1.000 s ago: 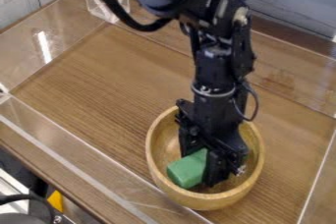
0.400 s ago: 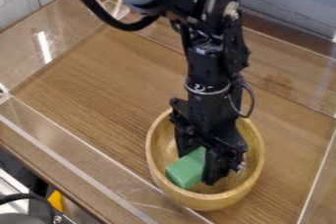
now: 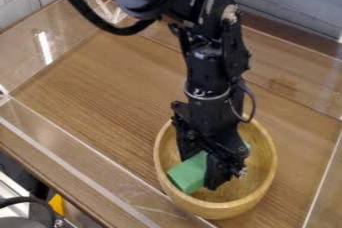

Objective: Remove the green block from inside the brown bowl and put it on the table

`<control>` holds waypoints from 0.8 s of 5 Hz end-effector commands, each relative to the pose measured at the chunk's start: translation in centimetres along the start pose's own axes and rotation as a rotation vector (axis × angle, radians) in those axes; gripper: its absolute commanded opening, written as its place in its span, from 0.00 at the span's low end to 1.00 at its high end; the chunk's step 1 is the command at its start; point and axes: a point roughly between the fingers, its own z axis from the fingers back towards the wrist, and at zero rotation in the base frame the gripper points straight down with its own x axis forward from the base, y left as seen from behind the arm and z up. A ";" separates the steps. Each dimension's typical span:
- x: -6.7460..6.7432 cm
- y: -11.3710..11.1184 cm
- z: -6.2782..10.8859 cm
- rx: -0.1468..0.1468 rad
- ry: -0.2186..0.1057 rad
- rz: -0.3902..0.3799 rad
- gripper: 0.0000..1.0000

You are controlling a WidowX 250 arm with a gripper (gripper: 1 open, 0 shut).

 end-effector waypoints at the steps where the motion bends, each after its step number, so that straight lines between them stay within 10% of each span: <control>1: -0.1 0.4 -0.5 0.003 -0.003 -0.041 0.00; 4: -0.5 0.8 -0.3 -0.001 0.013 -0.089 0.00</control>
